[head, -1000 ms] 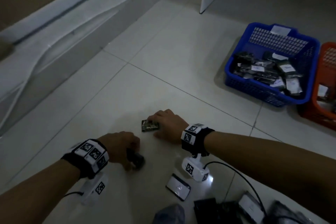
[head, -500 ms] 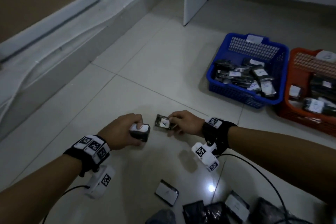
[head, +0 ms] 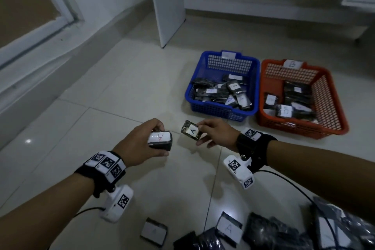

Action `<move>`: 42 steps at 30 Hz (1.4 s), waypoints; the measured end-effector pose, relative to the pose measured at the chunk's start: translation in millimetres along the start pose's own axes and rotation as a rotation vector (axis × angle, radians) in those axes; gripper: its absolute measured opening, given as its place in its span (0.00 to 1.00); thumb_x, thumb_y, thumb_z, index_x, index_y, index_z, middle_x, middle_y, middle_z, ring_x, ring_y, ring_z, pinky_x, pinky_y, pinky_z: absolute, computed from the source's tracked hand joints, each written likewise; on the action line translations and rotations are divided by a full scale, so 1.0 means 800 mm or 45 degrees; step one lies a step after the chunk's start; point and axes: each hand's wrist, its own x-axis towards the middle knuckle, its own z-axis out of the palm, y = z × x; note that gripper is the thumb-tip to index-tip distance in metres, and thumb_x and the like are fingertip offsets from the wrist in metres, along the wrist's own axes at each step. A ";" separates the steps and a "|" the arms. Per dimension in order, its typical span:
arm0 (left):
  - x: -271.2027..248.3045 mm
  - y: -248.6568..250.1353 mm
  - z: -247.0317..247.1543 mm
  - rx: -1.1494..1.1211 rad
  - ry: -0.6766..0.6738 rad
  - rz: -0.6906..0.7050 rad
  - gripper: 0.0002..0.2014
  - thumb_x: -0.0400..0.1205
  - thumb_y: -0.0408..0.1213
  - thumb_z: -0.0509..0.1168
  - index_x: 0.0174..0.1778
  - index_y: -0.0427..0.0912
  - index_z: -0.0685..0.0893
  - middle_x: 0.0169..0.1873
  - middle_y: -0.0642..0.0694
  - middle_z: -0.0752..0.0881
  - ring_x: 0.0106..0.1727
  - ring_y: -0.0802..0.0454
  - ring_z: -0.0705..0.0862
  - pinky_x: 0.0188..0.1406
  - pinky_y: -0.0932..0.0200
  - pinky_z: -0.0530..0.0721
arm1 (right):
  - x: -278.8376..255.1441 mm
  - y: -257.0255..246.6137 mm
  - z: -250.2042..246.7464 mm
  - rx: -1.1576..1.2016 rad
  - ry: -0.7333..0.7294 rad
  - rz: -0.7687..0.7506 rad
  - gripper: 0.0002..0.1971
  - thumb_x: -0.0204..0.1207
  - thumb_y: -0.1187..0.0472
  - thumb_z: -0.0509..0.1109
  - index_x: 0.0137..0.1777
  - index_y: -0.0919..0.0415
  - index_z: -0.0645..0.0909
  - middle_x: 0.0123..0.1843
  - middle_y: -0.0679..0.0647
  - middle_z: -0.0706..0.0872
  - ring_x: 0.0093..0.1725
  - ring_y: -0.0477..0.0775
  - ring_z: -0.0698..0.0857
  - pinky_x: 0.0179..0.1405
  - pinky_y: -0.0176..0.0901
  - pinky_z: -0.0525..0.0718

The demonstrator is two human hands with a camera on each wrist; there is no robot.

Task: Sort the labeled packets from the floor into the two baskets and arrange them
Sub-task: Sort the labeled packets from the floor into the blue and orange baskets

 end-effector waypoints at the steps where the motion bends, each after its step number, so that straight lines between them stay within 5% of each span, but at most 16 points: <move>1: 0.007 0.006 0.004 -0.023 0.020 0.022 0.27 0.64 0.46 0.86 0.50 0.56 0.77 0.45 0.56 0.84 0.43 0.56 0.83 0.42 0.57 0.83 | -0.004 -0.001 -0.008 -0.001 0.019 -0.020 0.10 0.89 0.62 0.61 0.63 0.63 0.81 0.52 0.57 0.89 0.52 0.64 0.92 0.30 0.42 0.83; 8: 0.069 0.053 0.030 -0.247 0.176 0.091 0.15 0.72 0.45 0.81 0.49 0.53 0.84 0.46 0.55 0.89 0.49 0.58 0.87 0.49 0.64 0.84 | -0.017 -0.017 -0.069 -0.040 0.257 -0.256 0.11 0.85 0.64 0.69 0.64 0.67 0.80 0.49 0.61 0.90 0.45 0.63 0.93 0.34 0.45 0.90; 11: 0.105 0.075 0.035 -0.375 0.258 0.110 0.12 0.74 0.44 0.79 0.48 0.50 0.85 0.43 0.54 0.89 0.45 0.59 0.87 0.45 0.69 0.82 | -0.006 -0.020 -0.104 -0.077 0.510 -0.360 0.10 0.82 0.64 0.72 0.61 0.66 0.83 0.51 0.66 0.90 0.43 0.64 0.93 0.36 0.49 0.91; 14: 0.150 0.092 0.040 -0.479 0.325 0.092 0.21 0.73 0.36 0.80 0.57 0.46 0.79 0.48 0.50 0.86 0.45 0.59 0.87 0.46 0.64 0.86 | 0.008 -0.018 -0.137 -0.206 0.792 -0.430 0.10 0.81 0.60 0.73 0.60 0.60 0.84 0.51 0.57 0.90 0.45 0.59 0.92 0.41 0.58 0.92; 17: 0.192 0.110 0.042 -0.524 0.384 0.044 0.34 0.69 0.33 0.83 0.63 0.49 0.69 0.54 0.45 0.82 0.50 0.54 0.87 0.46 0.59 0.86 | 0.010 -0.017 -0.160 -0.258 0.883 -0.418 0.10 0.82 0.57 0.73 0.61 0.56 0.85 0.49 0.49 0.89 0.46 0.55 0.91 0.44 0.61 0.92; 22: 0.255 0.139 0.047 -0.620 0.409 0.072 0.28 0.69 0.30 0.82 0.60 0.43 0.76 0.51 0.47 0.87 0.48 0.54 0.88 0.49 0.60 0.89 | 0.013 -0.007 -0.171 -0.407 0.843 -0.401 0.05 0.81 0.57 0.74 0.55 0.53 0.85 0.46 0.47 0.89 0.46 0.48 0.88 0.48 0.45 0.88; 26: 0.300 0.143 0.055 -0.276 0.297 0.203 0.18 0.80 0.33 0.74 0.67 0.41 0.86 0.55 0.49 0.83 0.58 0.48 0.86 0.60 0.58 0.82 | 0.017 0.003 -0.169 -0.541 0.826 -0.411 0.07 0.83 0.59 0.72 0.59 0.55 0.86 0.53 0.48 0.90 0.48 0.46 0.86 0.49 0.39 0.85; 29: 0.322 0.143 0.061 -0.036 0.143 0.258 0.26 0.84 0.36 0.69 0.80 0.43 0.74 0.62 0.47 0.80 0.62 0.50 0.81 0.63 0.62 0.74 | 0.024 0.012 -0.169 -0.658 0.823 -0.417 0.10 0.83 0.58 0.71 0.62 0.55 0.86 0.58 0.51 0.85 0.50 0.48 0.85 0.53 0.43 0.85; 33: 0.343 0.148 0.072 0.293 0.031 0.325 0.22 0.89 0.38 0.60 0.80 0.38 0.73 0.70 0.37 0.79 0.71 0.39 0.77 0.66 0.56 0.71 | 0.028 0.022 -0.170 -0.680 0.806 -0.391 0.12 0.83 0.58 0.70 0.65 0.56 0.84 0.62 0.49 0.76 0.54 0.51 0.83 0.59 0.46 0.84; 36: 0.346 0.154 0.080 0.342 -0.059 0.336 0.22 0.86 0.45 0.66 0.74 0.39 0.77 0.68 0.36 0.79 0.69 0.39 0.76 0.64 0.50 0.73 | 0.025 0.026 -0.168 -0.706 0.783 -0.376 0.14 0.82 0.53 0.72 0.66 0.53 0.83 0.62 0.48 0.75 0.54 0.51 0.83 0.58 0.51 0.86; 42: 0.345 0.141 0.078 0.500 -0.203 0.269 0.34 0.81 0.35 0.72 0.84 0.44 0.67 0.79 0.42 0.72 0.80 0.43 0.70 0.79 0.51 0.67 | 0.021 0.027 -0.168 -0.810 0.743 -0.330 0.19 0.81 0.55 0.73 0.71 0.50 0.79 0.63 0.49 0.76 0.59 0.53 0.82 0.60 0.56 0.85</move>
